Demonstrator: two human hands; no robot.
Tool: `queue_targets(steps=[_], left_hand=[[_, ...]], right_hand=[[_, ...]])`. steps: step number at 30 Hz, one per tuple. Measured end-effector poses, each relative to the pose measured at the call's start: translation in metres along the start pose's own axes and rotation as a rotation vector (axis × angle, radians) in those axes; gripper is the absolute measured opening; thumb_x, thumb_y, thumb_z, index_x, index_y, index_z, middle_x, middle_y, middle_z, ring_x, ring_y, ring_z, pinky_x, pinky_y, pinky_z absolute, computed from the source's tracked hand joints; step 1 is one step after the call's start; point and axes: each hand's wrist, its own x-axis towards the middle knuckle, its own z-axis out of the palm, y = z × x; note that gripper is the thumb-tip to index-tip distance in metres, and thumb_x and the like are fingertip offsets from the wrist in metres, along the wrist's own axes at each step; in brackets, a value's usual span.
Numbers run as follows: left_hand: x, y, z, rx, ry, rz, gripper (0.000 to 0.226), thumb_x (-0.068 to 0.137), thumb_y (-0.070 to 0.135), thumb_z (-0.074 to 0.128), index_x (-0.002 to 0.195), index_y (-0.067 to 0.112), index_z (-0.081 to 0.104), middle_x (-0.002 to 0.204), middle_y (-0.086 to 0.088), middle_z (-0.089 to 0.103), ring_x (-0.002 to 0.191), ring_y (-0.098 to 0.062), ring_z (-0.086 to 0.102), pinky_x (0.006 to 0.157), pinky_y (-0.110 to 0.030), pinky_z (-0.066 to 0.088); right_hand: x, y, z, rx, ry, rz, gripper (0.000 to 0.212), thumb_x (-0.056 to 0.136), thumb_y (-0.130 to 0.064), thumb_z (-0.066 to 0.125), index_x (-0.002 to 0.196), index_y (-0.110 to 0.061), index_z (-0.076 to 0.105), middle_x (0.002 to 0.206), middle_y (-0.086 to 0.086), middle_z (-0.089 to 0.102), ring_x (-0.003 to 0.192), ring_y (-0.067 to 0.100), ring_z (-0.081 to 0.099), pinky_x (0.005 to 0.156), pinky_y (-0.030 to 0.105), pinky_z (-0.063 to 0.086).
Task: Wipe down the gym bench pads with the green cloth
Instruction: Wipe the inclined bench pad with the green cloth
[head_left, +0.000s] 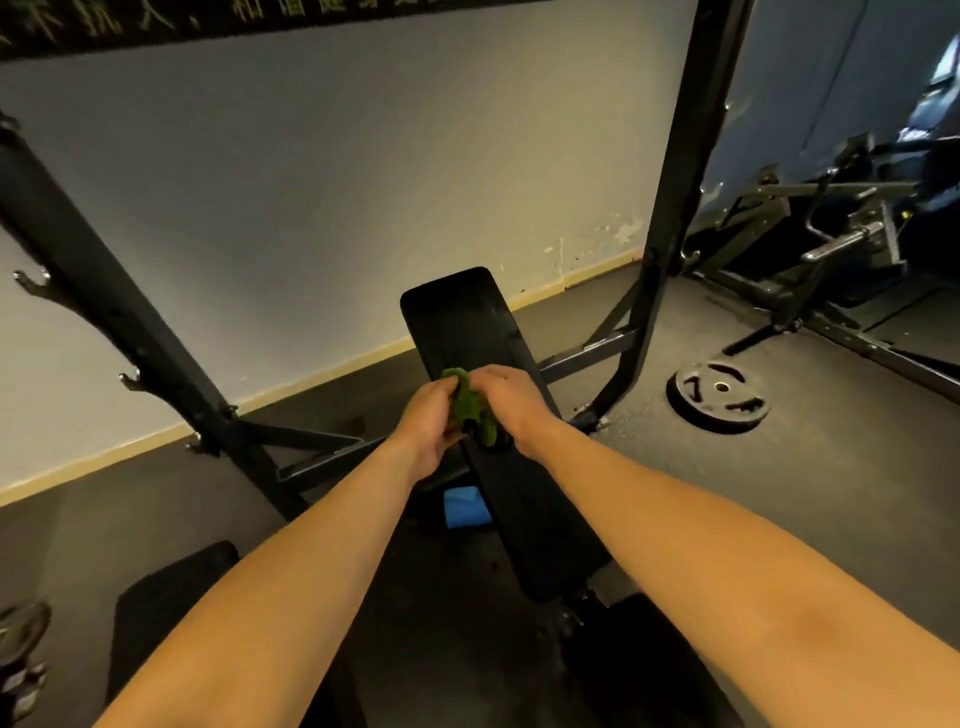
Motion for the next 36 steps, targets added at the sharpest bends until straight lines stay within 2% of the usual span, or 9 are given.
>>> queue_targets(steps=[4, 10, 12, 18, 22, 25, 28, 33, 36], left_hand=[[0.056, 0.021, -0.021, -0.07, -0.02, -0.015, 0.041, 0.097, 0.051, 0.057, 0.126, 0.023, 0.061, 0.116, -0.005, 0.073, 0.108, -0.021, 0.07, 0.099, -0.044, 0.053], [0.155, 0.045, -0.05, -0.041, 0.058, -0.04, 0.026, 0.106, 0.026, 0.048, 0.124, 0.015, 0.063, 0.113, -0.01, 0.072, 0.104, -0.025, 0.07, 0.088, -0.043, 0.058], [0.183, 0.054, -0.055, -0.005, 0.043, -0.044, 0.026, 0.107, 0.023, 0.043, 0.12, 0.015, 0.064, 0.115, -0.01, 0.07, 0.105, -0.023, 0.067, 0.081, -0.035, 0.055], [0.285, 0.083, -0.065, 0.235, 0.048, 0.054, 0.031, 0.105, 0.021, 0.04, 0.128, 0.02, 0.062, 0.121, -0.006, 0.067, 0.112, -0.021, 0.062, 0.102, -0.038, 0.049], [0.341, 0.086, -0.067, 0.388, 0.056, 0.086, 0.033, 0.106, 0.017, 0.042, 0.133, 0.02, 0.059, 0.122, 0.002, 0.06, 0.099, -0.005, 0.054, 0.08, -0.021, 0.041], [0.384, 0.082, -0.07, 0.476, 0.063, 0.102, 0.038, 0.106, 0.017, 0.043, 0.143, 0.02, 0.052, 0.134, 0.001, 0.056, 0.113, -0.01, 0.048, 0.092, -0.028, 0.037], [0.432, 0.07, -0.075, 0.578, 0.074, 0.116, 0.047, 0.103, 0.013, 0.044, 0.15, 0.02, 0.045, 0.149, -0.003, 0.049, 0.135, -0.021, 0.046, 0.111, -0.037, 0.039], [0.491, 0.056, -0.081, 0.745, 0.107, 0.164, 0.058, 0.102, 0.009, 0.042, 0.157, 0.021, 0.029, 0.169, -0.003, 0.007, 0.154, -0.026, 0.014, 0.123, -0.044, 0.025], [0.52, 0.053, -0.082, 0.827, 0.129, 0.231, 0.059, 0.1, 0.011, 0.042, 0.157, 0.025, 0.031, 0.168, -0.006, 0.006, 0.155, -0.027, 0.004, 0.125, -0.05, 0.016]], right_hand=[[0.06, -0.008, 0.009, -0.136, -0.162, -0.093, 0.039, 0.091, -0.008, 0.052, 0.122, -0.024, 0.069, 0.109, 0.002, 0.07, 0.105, 0.017, 0.063, 0.094, 0.034, 0.052], [0.172, 0.004, 0.032, -0.325, -0.191, -0.188, 0.051, 0.088, -0.011, 0.062, 0.133, -0.034, 0.058, 0.123, 0.011, 0.057, 0.108, 0.018, 0.061, 0.095, 0.029, 0.053], [0.204, 0.006, 0.041, -0.373, -0.151, -0.228, 0.049, 0.09, -0.011, 0.059, 0.134, -0.031, 0.057, 0.12, 0.012, 0.057, 0.106, 0.021, 0.061, 0.097, 0.034, 0.053], [0.307, -0.007, 0.057, -0.446, 0.126, -0.242, 0.042, 0.096, -0.004, 0.048, 0.129, -0.026, 0.061, 0.114, 0.003, 0.05, 0.096, 0.015, 0.057, 0.096, 0.026, 0.049], [0.38, -0.001, 0.05, -0.451, 0.209, -0.172, 0.042, 0.095, -0.002, 0.051, 0.13, -0.024, 0.061, 0.12, 0.003, 0.045, 0.097, 0.017, 0.056, 0.087, 0.02, 0.047], [0.434, 0.012, 0.048, -0.439, 0.234, -0.128, 0.045, 0.095, -0.002, 0.048, 0.133, -0.024, 0.057, 0.124, 0.005, 0.043, 0.096, 0.019, 0.055, 0.084, 0.021, 0.046], [0.479, 0.031, 0.051, -0.445, 0.219, -0.103, 0.045, 0.097, -0.003, 0.047, 0.135, -0.024, 0.056, 0.125, 0.005, 0.041, 0.102, 0.023, 0.055, 0.093, 0.03, 0.051], [0.53, 0.059, 0.056, -0.446, 0.226, -0.13, 0.045, 0.097, -0.004, 0.047, 0.138, -0.023, 0.054, 0.126, 0.005, 0.041, 0.11, 0.026, 0.051, 0.097, 0.031, 0.048], [0.551, 0.067, 0.065, -0.488, 0.261, -0.201, 0.052, 0.095, -0.002, 0.05, 0.142, -0.023, 0.05, 0.135, 0.007, 0.039, 0.121, 0.025, 0.042, 0.102, 0.034, 0.045]])
